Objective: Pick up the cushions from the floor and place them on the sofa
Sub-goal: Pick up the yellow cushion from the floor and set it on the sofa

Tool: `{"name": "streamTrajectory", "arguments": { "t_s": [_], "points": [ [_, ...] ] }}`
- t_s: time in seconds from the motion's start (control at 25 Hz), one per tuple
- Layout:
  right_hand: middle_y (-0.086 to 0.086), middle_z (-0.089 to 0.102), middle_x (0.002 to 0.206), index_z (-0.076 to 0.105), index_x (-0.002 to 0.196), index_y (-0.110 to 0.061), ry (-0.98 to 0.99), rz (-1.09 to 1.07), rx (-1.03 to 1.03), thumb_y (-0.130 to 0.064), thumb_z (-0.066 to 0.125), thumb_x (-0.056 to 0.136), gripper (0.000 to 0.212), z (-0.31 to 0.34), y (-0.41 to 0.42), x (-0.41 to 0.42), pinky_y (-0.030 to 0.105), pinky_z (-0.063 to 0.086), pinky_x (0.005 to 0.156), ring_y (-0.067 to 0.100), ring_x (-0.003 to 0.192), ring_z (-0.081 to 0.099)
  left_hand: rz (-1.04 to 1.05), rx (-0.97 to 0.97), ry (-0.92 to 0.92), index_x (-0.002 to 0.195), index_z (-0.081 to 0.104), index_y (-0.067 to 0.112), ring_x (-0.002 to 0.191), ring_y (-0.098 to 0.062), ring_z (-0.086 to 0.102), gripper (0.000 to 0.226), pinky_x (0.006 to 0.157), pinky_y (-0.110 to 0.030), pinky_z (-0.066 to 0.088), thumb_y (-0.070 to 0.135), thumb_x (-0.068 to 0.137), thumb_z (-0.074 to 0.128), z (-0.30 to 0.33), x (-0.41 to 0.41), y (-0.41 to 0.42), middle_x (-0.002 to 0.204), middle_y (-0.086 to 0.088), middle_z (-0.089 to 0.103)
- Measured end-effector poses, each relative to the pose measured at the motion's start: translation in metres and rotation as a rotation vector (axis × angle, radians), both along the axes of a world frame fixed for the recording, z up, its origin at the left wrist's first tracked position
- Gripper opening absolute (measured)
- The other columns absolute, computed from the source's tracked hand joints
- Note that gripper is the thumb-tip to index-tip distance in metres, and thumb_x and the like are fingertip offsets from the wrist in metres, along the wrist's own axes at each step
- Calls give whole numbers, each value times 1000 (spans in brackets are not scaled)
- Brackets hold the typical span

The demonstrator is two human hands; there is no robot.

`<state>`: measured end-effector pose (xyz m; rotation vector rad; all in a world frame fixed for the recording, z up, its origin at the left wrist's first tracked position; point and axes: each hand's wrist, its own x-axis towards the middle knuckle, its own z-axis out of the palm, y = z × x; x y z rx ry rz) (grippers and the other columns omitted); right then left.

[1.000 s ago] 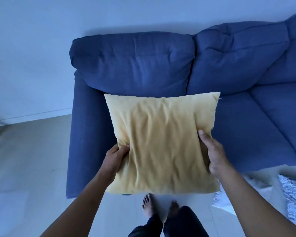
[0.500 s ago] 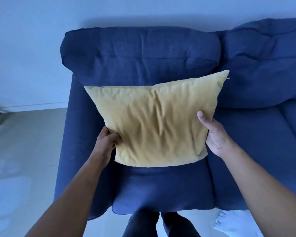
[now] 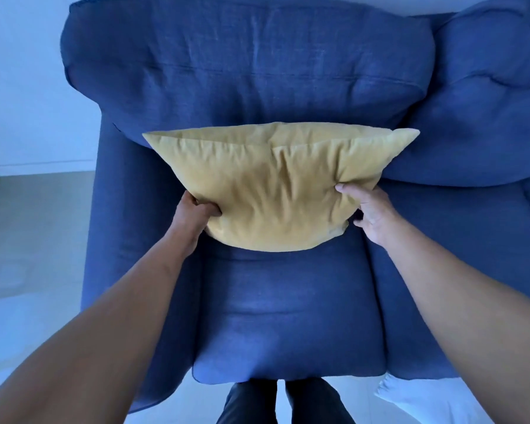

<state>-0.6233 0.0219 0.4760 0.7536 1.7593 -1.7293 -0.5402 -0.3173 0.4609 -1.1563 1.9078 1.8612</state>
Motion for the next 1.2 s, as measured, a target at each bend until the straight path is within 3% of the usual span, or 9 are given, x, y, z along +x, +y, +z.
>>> {"name": "streamTrajectory", "arguments": {
  "t_s": [0.16, 0.32, 0.44, 0.52, 0.64, 0.88, 1.0, 1.08, 1.2],
  "points": [
    [-10, 76, 126, 64, 137, -23, 66, -33, 34, -27, 86, 83, 58, 11, -3, -22, 52, 41, 106, 13, 116, 66, -22, -2, 45, 129, 65, 13, 111, -27, 71, 58, 85, -37, 58, 7, 71, 69, 13, -15, -19, 117, -2, 78],
    [-13, 81, 118, 68, 127, -27, 228, -166, 9, -41, 86, 85, 48, 32, 1, -42, 45, 61, 95, 8, 107, 77, 159, 48, 221, 113, 69, 18, 101, -23, 66, 31, 98, -42, 57, 22, 82, 68, 42, -43, -53, 107, -3, 70],
    [-1, 81, 120, 73, 118, -24, 249, -175, 50, -31, 81, 93, 27, 41, -4, -55, 53, 64, 95, 20, 112, 77, 143, -12, 224, 108, 73, 20, 97, -16, 74, 25, 87, -34, 61, 33, 87, 77, 56, -58, -59, 103, 4, 79],
    [2, 80, 115, 74, 110, -22, 280, -200, 86, -21, 77, 97, 14, 43, -6, -60, 55, 62, 101, 25, 115, 76, 195, -159, 250, 88, 74, 27, 78, -4, 72, 8, 74, -27, 58, 26, 85, 81, 59, -59, -55, 79, 15, 79],
    [-2, 78, 109, 74, 111, -20, 301, -219, 148, -20, 75, 98, 14, 42, -3, -59, 54, 61, 103, 27, 117, 75, 279, -288, 255, 75, 71, 28, 64, 5, 66, 15, 68, -20, 56, 23, 79, 85, 55, -51, -51, 63, 21, 73],
    [-7, 75, 114, 70, 127, -24, 183, -140, 264, -37, 76, 95, 35, 51, -9, -61, 51, 61, 100, 19, 107, 72, 361, -253, 143, 90, 72, 18, 98, -23, 75, 17, 98, -46, 64, 33, 89, 79, 61, -48, -46, 107, -5, 79],
    [-8, 72, 104, 70, 113, -19, 166, -155, 284, -45, 76, 92, 34, 60, -6, -60, 49, 61, 100, 14, 93, 68, 366, -244, 151, 90, 69, 20, 86, -21, 73, 16, 82, -37, 65, 36, 91, 73, 79, -45, -45, 101, -6, 78],
    [-5, 65, 93, 61, 91, -15, 173, -155, 327, -45, 73, 94, 32, 63, 1, -51, 53, 61, 101, 16, 82, 60, 320, -283, 124, 70, 56, 24, 67, -17, 51, 25, 63, -32, 47, 33, 90, 68, 87, -31, -42, 80, -4, 60],
    [-3, 48, 81, 47, 76, -26, 198, -122, 363, -46, 67, 97, 35, 68, 13, -29, 53, 61, 96, 23, 79, 46, 239, -330, 70, 67, 43, 29, 70, -19, 36, 33, 66, -35, 37, 29, 92, 64, 92, 6, -27, 82, -7, 43]
  ]
}}
